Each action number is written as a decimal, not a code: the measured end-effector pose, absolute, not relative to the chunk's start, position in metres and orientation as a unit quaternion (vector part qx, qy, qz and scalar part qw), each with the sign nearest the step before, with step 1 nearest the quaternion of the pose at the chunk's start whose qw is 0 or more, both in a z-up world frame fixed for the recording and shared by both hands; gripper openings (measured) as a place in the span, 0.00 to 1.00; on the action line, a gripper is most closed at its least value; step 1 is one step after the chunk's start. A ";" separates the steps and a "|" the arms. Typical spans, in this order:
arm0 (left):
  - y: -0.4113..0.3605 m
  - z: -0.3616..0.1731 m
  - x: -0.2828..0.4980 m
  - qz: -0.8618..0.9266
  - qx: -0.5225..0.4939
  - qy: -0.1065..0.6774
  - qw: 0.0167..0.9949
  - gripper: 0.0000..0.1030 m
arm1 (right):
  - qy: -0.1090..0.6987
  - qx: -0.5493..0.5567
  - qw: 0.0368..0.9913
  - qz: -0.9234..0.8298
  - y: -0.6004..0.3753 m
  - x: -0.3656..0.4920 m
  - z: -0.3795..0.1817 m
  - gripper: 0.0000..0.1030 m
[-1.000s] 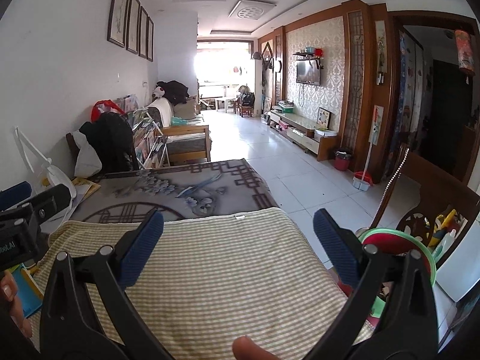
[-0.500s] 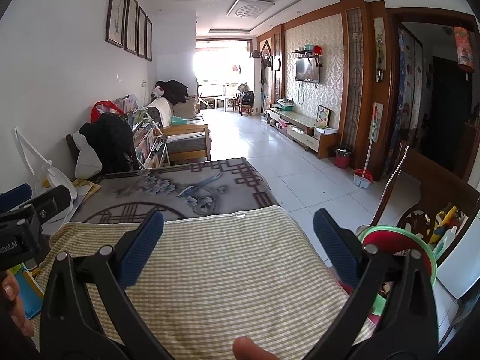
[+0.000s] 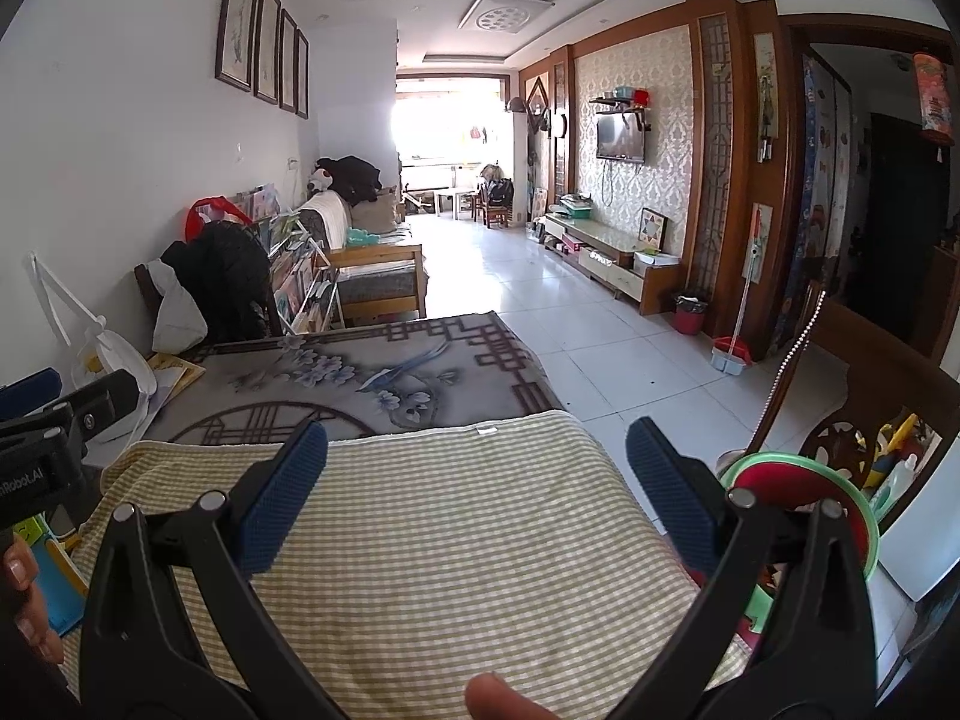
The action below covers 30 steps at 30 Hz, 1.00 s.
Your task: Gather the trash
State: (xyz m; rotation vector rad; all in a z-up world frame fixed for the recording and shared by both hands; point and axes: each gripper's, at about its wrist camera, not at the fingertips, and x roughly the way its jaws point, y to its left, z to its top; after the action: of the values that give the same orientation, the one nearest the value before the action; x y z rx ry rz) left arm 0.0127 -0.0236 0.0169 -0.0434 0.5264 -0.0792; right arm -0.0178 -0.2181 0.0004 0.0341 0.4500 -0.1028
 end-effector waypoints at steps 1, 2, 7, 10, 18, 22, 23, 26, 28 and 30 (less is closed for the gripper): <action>-0.023 0.017 0.014 -0.039 -0.022 0.260 0.965 0.92 | 0.223 0.016 0.973 -0.050 -0.217 -0.017 0.000 0.95; -0.022 0.017 0.015 -0.037 -0.023 0.260 0.965 0.92 | 0.223 0.015 0.973 -0.049 -0.217 -0.016 0.000 0.95; -0.021 0.016 0.018 -0.035 -0.024 0.263 0.964 0.92 | 0.225 0.015 0.973 -0.048 -0.217 -0.012 -0.001 0.95; -0.020 0.014 0.021 -0.034 -0.024 0.265 0.963 0.92 | 0.226 0.016 0.973 -0.048 -0.217 -0.012 -0.002 0.95; -0.019 0.013 0.023 -0.034 -0.026 0.268 0.963 0.92 | 0.231 0.014 0.972 -0.047 -0.216 -0.005 -0.005 0.95; -0.019 0.014 0.023 -0.034 -0.025 0.267 0.963 0.92 | 0.231 0.014 0.972 -0.047 -0.216 -0.005 -0.006 0.95; -0.018 0.013 0.024 -0.034 -0.026 0.267 0.963 0.92 | 0.230 0.013 0.972 -0.047 -0.215 -0.005 -0.006 0.95; -0.019 0.013 0.025 -0.034 -0.025 0.268 0.962 0.92 | 0.231 0.014 0.972 -0.047 -0.215 -0.005 -0.006 0.95; -0.018 0.013 0.024 -0.034 -0.026 0.268 0.963 0.92 | 0.232 0.014 0.971 -0.047 -0.215 -0.004 -0.006 0.95; -0.018 0.011 0.026 -0.032 -0.027 0.269 0.962 0.92 | 0.233 0.014 0.971 -0.047 -0.215 -0.002 -0.007 0.95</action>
State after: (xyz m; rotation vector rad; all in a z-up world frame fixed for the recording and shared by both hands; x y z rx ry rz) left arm 0.0262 -0.0176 0.0108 -0.0548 0.5457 -0.0654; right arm -0.0019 -0.2149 -0.0072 0.0278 0.4714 -0.0944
